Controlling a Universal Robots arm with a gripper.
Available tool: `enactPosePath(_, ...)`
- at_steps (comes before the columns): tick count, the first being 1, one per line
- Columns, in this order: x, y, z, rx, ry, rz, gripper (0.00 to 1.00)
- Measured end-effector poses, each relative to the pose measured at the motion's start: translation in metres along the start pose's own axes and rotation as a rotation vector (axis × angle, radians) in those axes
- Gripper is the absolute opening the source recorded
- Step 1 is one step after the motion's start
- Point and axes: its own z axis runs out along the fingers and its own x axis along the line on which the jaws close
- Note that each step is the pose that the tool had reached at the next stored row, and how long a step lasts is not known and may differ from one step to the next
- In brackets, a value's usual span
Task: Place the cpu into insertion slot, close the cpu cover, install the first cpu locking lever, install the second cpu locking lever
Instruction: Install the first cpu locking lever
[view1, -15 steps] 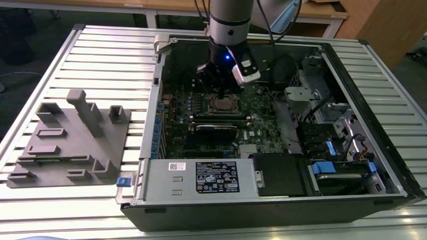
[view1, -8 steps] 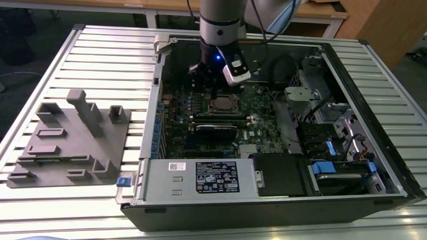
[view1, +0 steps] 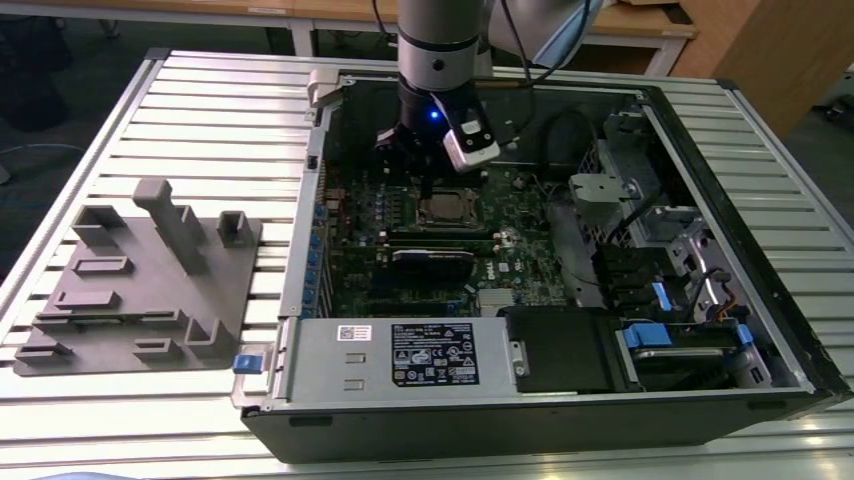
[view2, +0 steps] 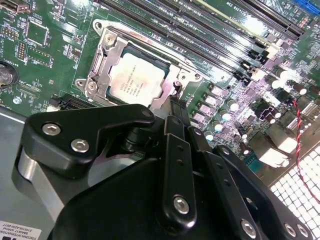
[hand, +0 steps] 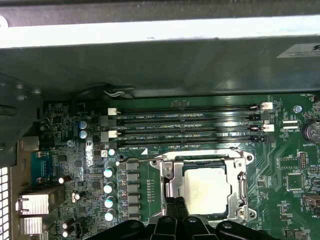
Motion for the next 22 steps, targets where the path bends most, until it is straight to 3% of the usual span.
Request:
enactPosePath(8,-0.0001,0.0001,-0.0025,0.0001,0.0,0.0,0.11)
enactPosePath(16,-0.0003,0.0003,-0.0115,-0.001,-0.0008,0.0,0.11)
enactPosePath(22,-0.0003,0.0004,-0.0117,-0.0011,-0.0009,0.0,0.11)
